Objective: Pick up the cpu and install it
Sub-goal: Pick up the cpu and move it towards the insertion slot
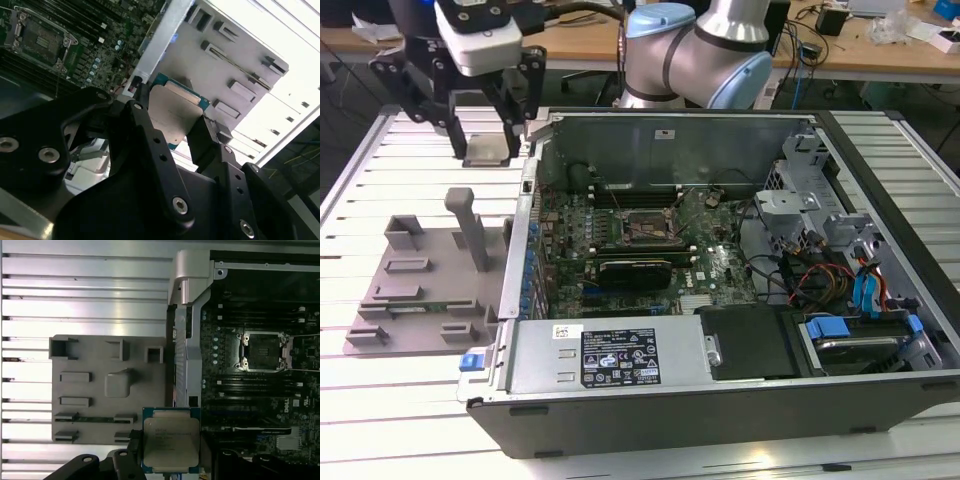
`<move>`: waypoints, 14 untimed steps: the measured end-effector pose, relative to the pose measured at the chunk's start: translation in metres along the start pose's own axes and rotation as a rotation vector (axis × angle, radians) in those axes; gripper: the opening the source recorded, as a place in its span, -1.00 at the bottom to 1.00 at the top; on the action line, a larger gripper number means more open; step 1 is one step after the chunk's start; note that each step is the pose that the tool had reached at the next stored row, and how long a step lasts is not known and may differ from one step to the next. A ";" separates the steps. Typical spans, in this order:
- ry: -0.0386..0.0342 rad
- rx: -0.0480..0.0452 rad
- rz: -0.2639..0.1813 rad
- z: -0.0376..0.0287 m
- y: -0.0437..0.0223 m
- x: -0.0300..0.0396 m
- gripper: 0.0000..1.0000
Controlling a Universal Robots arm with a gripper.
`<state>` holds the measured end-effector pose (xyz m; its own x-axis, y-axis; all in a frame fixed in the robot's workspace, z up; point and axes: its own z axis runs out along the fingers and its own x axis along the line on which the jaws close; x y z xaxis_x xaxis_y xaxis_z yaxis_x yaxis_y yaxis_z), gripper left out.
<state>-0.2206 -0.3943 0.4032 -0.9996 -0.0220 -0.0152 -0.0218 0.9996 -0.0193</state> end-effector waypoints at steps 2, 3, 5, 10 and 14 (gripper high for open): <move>0.0000 0.0000 0.000 0.0008 -0.0001 -0.0044 0.09; 0.0001 0.0001 0.000 0.0014 -0.0002 -0.0073 0.09; 0.0002 0.0001 0.000 0.0022 -0.0003 -0.0125 0.09; 0.0001 0.0000 0.000 0.0050 -0.0006 -0.0284 0.09; 0.0005 0.0001 0.000 0.0067 -0.0007 -0.0382 0.09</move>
<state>-0.1823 -0.3943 0.3971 -0.9996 -0.0220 -0.0147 -0.0217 0.9996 -0.0194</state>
